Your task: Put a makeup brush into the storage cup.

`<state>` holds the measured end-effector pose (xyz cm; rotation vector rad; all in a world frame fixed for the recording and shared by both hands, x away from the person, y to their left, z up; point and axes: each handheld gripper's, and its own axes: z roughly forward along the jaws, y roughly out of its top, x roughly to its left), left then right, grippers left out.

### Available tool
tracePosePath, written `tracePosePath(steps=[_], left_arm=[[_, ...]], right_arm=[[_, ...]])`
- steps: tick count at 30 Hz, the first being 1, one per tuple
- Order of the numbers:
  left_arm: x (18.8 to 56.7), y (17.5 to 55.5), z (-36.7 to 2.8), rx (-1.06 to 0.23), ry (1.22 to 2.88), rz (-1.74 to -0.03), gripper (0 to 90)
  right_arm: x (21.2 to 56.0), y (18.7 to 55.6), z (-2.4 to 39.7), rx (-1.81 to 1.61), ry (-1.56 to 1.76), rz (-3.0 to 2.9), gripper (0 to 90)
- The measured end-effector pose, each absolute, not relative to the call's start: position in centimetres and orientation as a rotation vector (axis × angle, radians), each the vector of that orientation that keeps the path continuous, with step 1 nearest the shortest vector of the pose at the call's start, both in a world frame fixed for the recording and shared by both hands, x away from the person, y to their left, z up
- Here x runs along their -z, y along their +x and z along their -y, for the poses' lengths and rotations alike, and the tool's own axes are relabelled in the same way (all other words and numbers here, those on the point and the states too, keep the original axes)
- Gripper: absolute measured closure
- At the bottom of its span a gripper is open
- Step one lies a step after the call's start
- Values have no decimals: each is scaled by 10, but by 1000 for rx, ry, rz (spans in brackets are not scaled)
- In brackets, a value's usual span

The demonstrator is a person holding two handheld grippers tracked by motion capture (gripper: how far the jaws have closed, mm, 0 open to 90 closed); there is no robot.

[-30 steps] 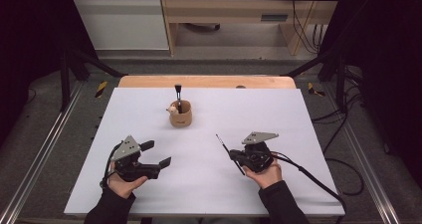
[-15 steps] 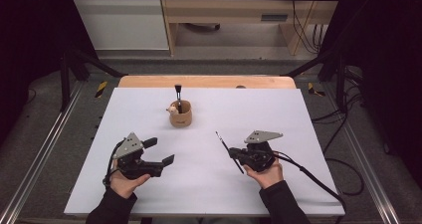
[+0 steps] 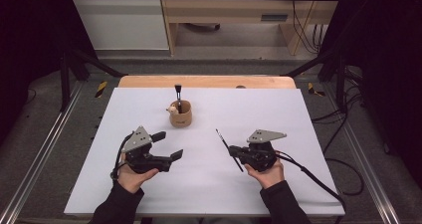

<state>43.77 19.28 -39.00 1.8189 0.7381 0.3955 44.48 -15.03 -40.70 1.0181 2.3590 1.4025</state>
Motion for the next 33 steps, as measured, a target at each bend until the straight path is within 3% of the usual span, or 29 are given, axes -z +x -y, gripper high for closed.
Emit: tracePosePath(steps=[33], left_arm=[[373, 451, -151, -353, 1774, -700, 124]], right_arm=[[397, 439, 148, -1511, 949, -2306, 857]])
